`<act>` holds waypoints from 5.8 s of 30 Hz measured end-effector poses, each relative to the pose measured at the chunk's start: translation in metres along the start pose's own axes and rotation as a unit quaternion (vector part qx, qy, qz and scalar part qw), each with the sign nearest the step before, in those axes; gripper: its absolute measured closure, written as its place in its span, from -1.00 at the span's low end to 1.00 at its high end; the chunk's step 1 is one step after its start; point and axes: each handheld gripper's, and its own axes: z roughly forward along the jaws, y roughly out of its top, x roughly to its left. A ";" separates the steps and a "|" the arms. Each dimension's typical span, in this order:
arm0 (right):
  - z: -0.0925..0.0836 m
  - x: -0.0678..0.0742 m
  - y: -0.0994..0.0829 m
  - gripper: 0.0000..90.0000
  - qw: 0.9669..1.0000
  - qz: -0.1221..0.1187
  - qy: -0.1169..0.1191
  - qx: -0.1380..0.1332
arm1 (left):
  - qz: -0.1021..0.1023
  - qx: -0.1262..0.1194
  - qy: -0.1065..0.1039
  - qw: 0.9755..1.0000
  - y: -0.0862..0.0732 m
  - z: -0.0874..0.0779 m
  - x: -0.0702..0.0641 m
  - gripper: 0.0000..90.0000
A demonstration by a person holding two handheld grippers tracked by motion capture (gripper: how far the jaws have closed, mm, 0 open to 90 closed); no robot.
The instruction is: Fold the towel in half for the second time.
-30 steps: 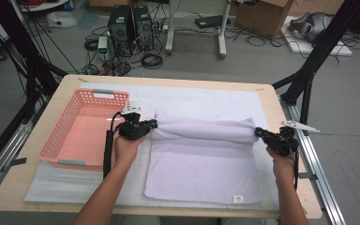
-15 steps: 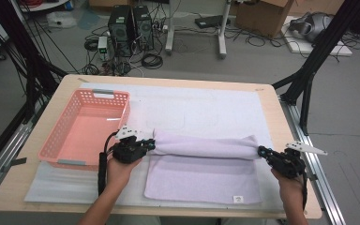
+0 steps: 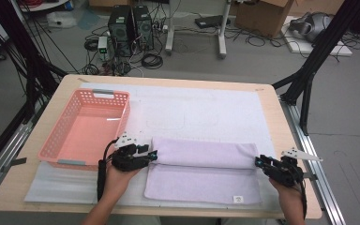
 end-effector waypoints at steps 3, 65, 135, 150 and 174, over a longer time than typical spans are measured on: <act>0.006 -0.002 0.016 0.06 1.000 0.003 -0.011 -0.003 | 0.001 -0.006 0.008 1.000 0.011 0.009 0.005 -0.09; -0.045 0.031 -0.051 0.89 0.997 -0.032 0.055 0.049 | 0.044 0.030 -0.050 0.997 -0.062 -0.052 -0.055 0.88; 0.077 -0.009 0.056 0.54 0.996 -0.023 -0.080 -0.012 | -0.019 0.001 0.068 0.998 0.033 0.044 0.027 0.41; 0.026 0.014 0.013 0.44 0.997 -0.067 0.007 0.026 | 0.047 0.037 -0.008 0.998 -0.018 0.010 -0.021 0.33; -0.028 0.027 -0.024 -0.36 0.997 -0.071 0.002 -0.028 | 0.115 -0.071 -0.037 0.990 -0.033 -0.020 -0.032 -0.24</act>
